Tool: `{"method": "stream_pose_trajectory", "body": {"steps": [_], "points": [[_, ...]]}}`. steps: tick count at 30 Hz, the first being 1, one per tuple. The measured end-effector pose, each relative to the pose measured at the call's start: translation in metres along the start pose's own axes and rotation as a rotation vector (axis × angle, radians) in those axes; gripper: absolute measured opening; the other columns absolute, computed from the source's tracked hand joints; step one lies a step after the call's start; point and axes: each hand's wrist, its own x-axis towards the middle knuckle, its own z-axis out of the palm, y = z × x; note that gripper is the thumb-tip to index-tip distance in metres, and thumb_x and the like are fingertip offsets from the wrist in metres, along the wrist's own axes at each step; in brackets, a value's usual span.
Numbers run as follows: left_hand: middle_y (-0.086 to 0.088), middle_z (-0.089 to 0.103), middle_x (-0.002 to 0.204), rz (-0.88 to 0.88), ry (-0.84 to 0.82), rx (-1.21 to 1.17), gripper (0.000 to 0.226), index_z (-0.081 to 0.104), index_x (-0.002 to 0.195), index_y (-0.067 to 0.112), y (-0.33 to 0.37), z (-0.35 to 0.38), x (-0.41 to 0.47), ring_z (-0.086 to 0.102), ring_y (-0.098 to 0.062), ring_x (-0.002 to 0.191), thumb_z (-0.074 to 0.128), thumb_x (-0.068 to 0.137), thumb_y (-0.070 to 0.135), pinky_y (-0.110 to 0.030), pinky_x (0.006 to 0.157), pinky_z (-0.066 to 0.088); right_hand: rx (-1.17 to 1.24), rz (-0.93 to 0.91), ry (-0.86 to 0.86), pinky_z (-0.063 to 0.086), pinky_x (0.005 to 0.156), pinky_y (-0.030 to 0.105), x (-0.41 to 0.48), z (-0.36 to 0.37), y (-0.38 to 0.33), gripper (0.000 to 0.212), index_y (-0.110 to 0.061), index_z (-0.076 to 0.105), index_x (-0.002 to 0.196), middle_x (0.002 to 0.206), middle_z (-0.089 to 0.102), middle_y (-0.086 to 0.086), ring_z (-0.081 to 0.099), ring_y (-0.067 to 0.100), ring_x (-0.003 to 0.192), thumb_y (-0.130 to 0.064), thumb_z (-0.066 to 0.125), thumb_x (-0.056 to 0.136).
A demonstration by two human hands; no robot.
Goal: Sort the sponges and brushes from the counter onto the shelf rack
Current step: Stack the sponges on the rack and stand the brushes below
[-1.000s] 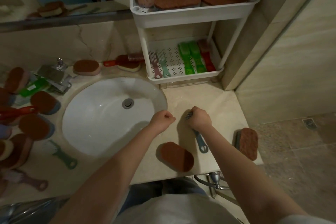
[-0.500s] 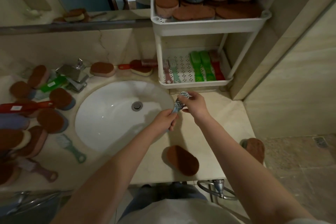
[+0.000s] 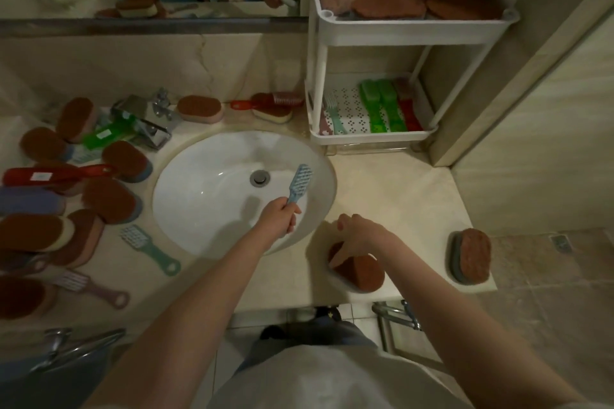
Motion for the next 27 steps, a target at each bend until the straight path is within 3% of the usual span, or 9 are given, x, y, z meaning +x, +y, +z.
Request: {"method": "stream_pose_trajectory", "body": {"steps": [4,8,11,17,21,27], "points": [[-0.004,0.048,0.058,-0.01,-0.026,0.005,0.021,0.052,0.077,0.011,-0.007,0.002,-0.002,0.044,-0.016,0.049,0.04,0.094,0.012,-0.026,0.05,0.033,-0.056,0.018,-0.017,0.048,0.087,0.04,-0.004,0.016,0.001,0.084,-0.017,0.036,0.132,0.125,0.052,0.007,0.053,0.029,0.112,-0.041,0.081,0.065],[-0.005,0.047,0.059,0.0,-0.044,-0.006,0.018,0.053,0.083,0.007,-0.01,0.004,-0.004,0.043,-0.017,0.049,0.04,0.094,0.011,-0.024,0.048,0.034,-0.025,-0.008,0.013,0.048,0.083,0.037,-0.001,0.022,0.007,0.083,-0.015,0.039,0.127,0.12,0.054,0.008,0.053,0.027,0.104,-0.043,0.082,0.062],[-0.004,0.048,0.06,0.008,-0.046,-0.013,0.021,0.053,0.078,0.01,-0.01,0.006,-0.004,0.044,-0.016,0.051,0.04,0.095,0.012,-0.02,0.045,0.035,0.057,-0.012,0.014,0.043,0.077,0.032,0.003,0.021,0.016,0.078,-0.014,0.042,0.122,0.118,0.054,0.007,0.048,0.022,0.094,-0.044,0.083,0.061],[-0.004,0.049,0.065,0.051,-0.039,-0.064,0.016,0.056,0.089,0.004,0.005,0.009,-0.007,0.044,-0.014,0.056,0.043,0.095,0.011,-0.022,0.055,0.038,0.326,-0.016,0.026,0.043,0.083,0.032,0.01,0.011,0.023,0.066,-0.011,0.049,0.121,0.114,0.053,0.004,0.05,0.022,0.101,-0.034,0.082,0.068],[-0.003,0.049,0.063,0.103,-0.003,-0.114,0.018,0.056,0.08,0.009,0.026,0.009,-0.008,0.044,-0.014,0.056,0.044,0.093,0.009,-0.024,0.056,0.036,0.633,-0.043,0.224,0.049,0.082,0.034,0.012,-0.015,0.022,0.054,-0.012,0.054,0.113,0.102,0.057,0.001,0.057,0.023,0.095,-0.031,0.082,0.07],[-0.002,0.045,0.062,0.268,0.073,-0.235,0.026,0.054,0.072,0.013,0.076,0.014,-0.011,0.041,-0.013,0.056,0.043,0.095,0.006,-0.023,0.056,0.035,1.129,-0.145,0.609,0.049,0.072,0.028,-0.001,-0.077,0.014,0.033,-0.013,0.061,0.108,0.101,0.062,0.005,0.06,0.02,0.088,-0.023,0.074,0.08]]}}
